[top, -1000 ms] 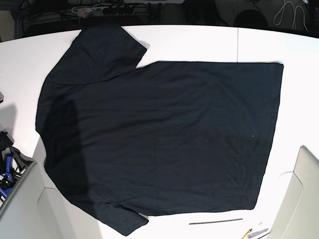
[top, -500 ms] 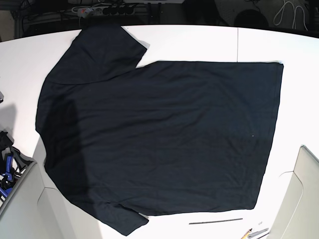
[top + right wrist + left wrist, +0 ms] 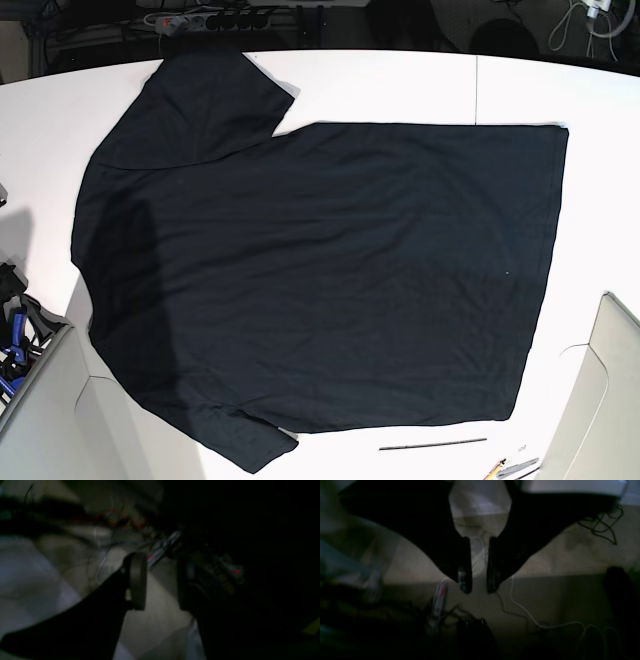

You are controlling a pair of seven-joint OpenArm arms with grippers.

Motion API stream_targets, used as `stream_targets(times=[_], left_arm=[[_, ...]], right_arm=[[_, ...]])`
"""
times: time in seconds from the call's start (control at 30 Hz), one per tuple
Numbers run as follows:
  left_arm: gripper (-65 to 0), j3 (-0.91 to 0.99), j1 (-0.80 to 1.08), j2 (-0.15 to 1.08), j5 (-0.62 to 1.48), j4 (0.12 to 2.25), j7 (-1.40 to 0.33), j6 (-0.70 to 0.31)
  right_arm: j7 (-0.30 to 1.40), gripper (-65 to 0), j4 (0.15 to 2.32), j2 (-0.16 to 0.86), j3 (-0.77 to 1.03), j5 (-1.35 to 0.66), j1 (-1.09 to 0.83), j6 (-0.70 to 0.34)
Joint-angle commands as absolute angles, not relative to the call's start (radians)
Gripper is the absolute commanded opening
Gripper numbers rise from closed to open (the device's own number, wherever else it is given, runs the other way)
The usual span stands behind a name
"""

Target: Fold the T-shirt properly

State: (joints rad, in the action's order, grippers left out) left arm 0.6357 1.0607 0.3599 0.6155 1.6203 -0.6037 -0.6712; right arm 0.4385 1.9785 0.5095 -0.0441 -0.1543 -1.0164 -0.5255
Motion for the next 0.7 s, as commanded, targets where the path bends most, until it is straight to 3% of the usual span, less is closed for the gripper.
stream_targets(times=[0.0, 0.1, 0.3, 0.53, 0.67], left_arm=[[-51.1, 0.674, 1.081, 0.366, 0.649, 1.643, -0.616, -0.678], [-50.8, 0.749, 1.081, 0.366, 0.739, 1.682, -0.661, -0.678], [-42.1, 0.836, 1.081, 0.366, 0.794, 1.760, -0.666, -0.678], [-40.2, 0.845, 1.080, 0.372, 0.797, 1.831, -0.616, -0.678], [-29.9, 0.845, 1.079, 0.400, 0.811, 1.834, -0.572, -0.678]], right_arm=[[0.424, -44.8, 2.013, 0.517, -0.023, -0.187, -1.029, -0.528], [0.428, -44.8, 2.064, 0.517, 0.025, -0.249, -1.028, -0.528], [0.490, -44.8, 2.146, 0.459, 0.163, -0.361, -1.028, -0.528], [0.540, -44.8, 2.155, 0.373, 0.403, -0.506, -0.965, -0.527], [0.610, -34.8, 2.119, 0.348, 0.533, -0.688, -0.899, -0.520]])
